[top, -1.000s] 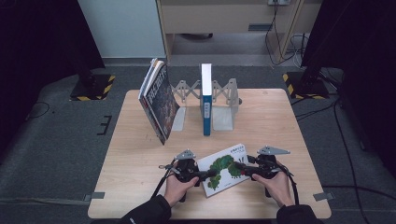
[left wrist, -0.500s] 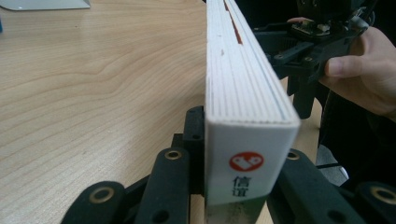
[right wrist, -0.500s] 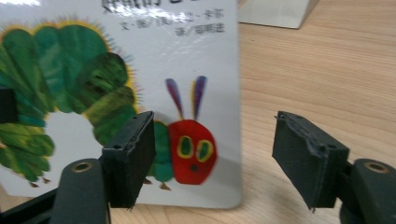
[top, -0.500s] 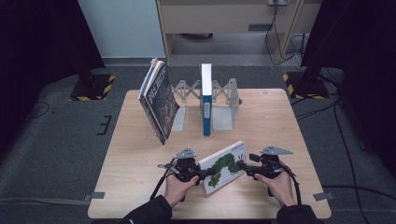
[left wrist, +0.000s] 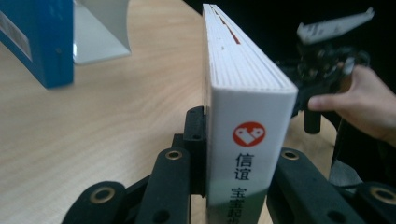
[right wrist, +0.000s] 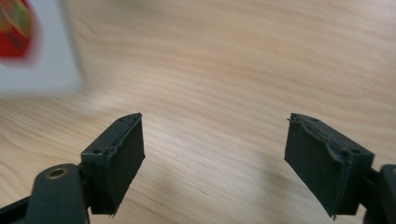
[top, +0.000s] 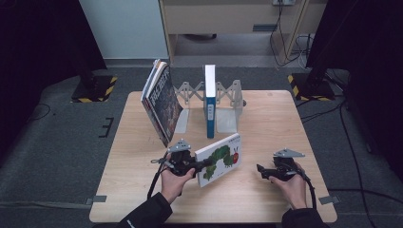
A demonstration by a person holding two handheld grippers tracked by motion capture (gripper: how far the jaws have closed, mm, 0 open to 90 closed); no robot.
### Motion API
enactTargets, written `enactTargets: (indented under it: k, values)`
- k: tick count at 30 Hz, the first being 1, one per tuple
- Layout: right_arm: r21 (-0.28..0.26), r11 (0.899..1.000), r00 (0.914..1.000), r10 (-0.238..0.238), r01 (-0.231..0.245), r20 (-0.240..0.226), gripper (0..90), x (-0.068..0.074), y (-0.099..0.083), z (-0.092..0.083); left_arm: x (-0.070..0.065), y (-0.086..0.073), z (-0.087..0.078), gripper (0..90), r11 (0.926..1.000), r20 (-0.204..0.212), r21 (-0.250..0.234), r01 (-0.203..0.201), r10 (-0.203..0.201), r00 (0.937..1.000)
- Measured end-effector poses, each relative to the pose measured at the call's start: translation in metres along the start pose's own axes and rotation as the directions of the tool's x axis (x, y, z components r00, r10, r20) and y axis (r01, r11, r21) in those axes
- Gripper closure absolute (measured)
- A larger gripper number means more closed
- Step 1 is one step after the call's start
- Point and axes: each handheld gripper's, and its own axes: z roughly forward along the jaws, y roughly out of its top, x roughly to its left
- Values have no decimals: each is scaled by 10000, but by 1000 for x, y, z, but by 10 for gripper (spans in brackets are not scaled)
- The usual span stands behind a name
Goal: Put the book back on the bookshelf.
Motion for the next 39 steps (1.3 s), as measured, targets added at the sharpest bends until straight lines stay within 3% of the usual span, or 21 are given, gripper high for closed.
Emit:
enactTargets:
  k: [8,14,19,26,28,35,39]
  values:
    - [602,9980,9987,137,-166,481,132,-13,-8,4,2,18,-10,747,9983,-424,-585,-70,46,9991]
    - [494,9987,9982,-129,100,589,99,-13,-10,6,4,32,-4,747,9952,-930,-975,-60,-31,9957]
    - [336,9994,9976,-128,105,674,75,-12,-13,7,2,43,6,747,9918,-1410,-1180,-494,325,9895]
    - [51,10000,9972,-79,75,742,48,-11,-16,8,-1,51,15,747,9861,-1522,-1587,-488,244,9880]
    - [36,10000,9972,-94,91,738,47,-12,-16,8,-2,54,22,747,9851,-1960,-1551,-745,432,9797]
    - [50,10000,9975,-82,79,698,43,-11,-16,8,2,55,38,747,9803,-2489,-1838,-725,249,9682]
    - [52,10000,9976,-75,72,689,42,-11,-16,9,5,57,47,747,9786,-2554,-1978,-563,41,9668]
